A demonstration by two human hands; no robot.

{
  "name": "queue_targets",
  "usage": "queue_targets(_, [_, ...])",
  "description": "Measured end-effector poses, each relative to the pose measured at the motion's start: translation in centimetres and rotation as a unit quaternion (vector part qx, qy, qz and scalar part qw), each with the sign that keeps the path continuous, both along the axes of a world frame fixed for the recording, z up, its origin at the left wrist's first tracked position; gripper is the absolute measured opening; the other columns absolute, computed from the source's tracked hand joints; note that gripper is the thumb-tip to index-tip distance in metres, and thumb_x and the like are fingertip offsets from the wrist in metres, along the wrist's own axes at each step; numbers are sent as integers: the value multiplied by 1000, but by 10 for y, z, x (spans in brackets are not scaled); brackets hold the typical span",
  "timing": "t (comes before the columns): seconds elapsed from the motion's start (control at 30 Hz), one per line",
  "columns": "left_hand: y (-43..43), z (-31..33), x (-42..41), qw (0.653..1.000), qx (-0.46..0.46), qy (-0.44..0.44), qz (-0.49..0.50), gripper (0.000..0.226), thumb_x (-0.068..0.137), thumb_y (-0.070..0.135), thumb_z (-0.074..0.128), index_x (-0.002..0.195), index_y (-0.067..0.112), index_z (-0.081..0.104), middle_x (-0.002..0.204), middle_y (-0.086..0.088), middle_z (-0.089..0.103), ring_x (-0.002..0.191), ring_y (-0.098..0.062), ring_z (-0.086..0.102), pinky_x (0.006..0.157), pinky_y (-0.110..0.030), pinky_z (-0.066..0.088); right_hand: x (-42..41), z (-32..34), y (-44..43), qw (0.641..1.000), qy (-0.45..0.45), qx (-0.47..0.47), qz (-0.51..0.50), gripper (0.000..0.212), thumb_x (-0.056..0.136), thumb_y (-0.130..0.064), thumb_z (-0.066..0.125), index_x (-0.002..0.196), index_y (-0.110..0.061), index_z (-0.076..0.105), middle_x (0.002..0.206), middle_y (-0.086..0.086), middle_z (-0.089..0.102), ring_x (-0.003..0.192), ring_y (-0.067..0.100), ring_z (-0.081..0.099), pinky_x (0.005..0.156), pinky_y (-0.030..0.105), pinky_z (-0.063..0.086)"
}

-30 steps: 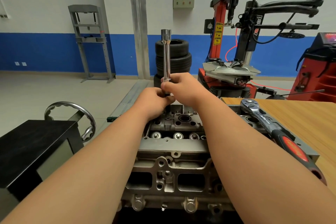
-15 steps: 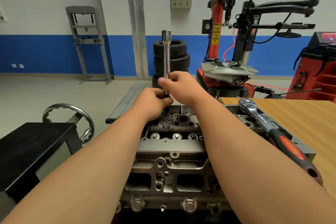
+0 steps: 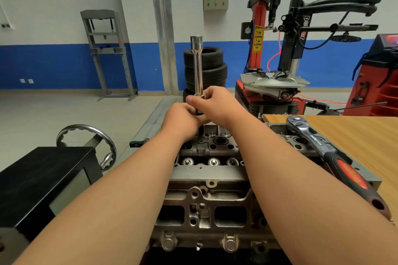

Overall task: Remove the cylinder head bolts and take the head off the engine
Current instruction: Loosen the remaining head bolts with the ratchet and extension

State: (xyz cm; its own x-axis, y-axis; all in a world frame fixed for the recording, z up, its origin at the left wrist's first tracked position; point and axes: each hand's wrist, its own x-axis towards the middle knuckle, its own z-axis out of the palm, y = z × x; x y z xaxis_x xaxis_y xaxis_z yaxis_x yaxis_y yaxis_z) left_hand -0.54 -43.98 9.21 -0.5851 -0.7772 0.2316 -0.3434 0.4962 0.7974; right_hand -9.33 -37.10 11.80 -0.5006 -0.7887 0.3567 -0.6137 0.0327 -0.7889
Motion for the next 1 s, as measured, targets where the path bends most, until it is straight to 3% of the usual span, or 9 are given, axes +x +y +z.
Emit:
queue_targets(0.1, [0,-1,-1,1000,1,-3,-6,33,82,29,72,64,12,50,57,-2,44,52,-15,36,51,-25,31,-1,-1,1,999,25,-18,-19,29,85,-36,69,75,-12,58,69,0,57,65,11,53,62,29,44])
queue_targets(0.17, [-2,-2,3,999,18,21,-34,19,84,29,71,74,17,60,65,3,58,57,-12,49,53,-25,37,-2,0,3,1000,15,-22,10,26,90,-30,62,76,-9,63,70,2,58,66,12,53,65,31,45])
queue_targets(0.27, [-1,-2,7,998,26,29,-56,6,87,26,69,82,24,66,82,-2,70,71,-15,60,61,-26,45,0,2,3,998,-41,-24,50,21,93,-25,56,94,-7,66,81,3,62,74,12,56,72,32,47])
queue_targets(0.33, [-1,-1,5,999,13,22,-36,21,84,27,72,77,9,66,71,-7,63,61,-17,50,56,-27,39,0,2,1,999,-27,-29,30,23,91,-31,59,103,-12,62,89,-2,64,82,10,59,75,31,47])
queue_targets(0.47, [2,0,0,1000,5,8,-2,39,81,30,73,62,12,45,56,-2,38,50,-15,30,48,-25,29,-1,-2,-1,999,18,-33,-26,28,83,-39,70,77,-18,53,71,-5,59,64,8,54,59,25,41])
queue_targets(0.63, [2,-1,7,998,21,31,-56,5,88,25,67,91,21,67,88,-6,71,75,-25,63,65,-35,50,0,2,1,997,-56,-33,38,20,92,-22,54,91,-5,66,81,3,62,76,13,57,71,38,50])
queue_targets(0.73, [1,0,4,999,1,25,-23,18,85,25,71,77,10,66,70,-6,63,62,-21,53,56,-29,42,2,1,0,998,-39,-26,41,19,90,-32,60,95,-13,62,86,-2,64,79,7,60,71,31,49])
queue_targets(0.83, [3,1,-1,1000,-15,-3,5,33,84,24,70,60,11,51,55,-3,45,51,-15,36,49,-25,31,3,-2,1,1000,5,-27,-4,28,85,-39,68,72,-19,54,69,-5,58,62,5,54,61,26,44])
queue_targets(1.0, [2,-1,4,998,24,45,-48,6,89,27,65,87,22,63,78,4,65,67,-11,58,57,-24,43,1,4,1,996,-72,-39,30,17,90,-17,53,87,-4,64,78,5,59,72,15,52,67,30,42])
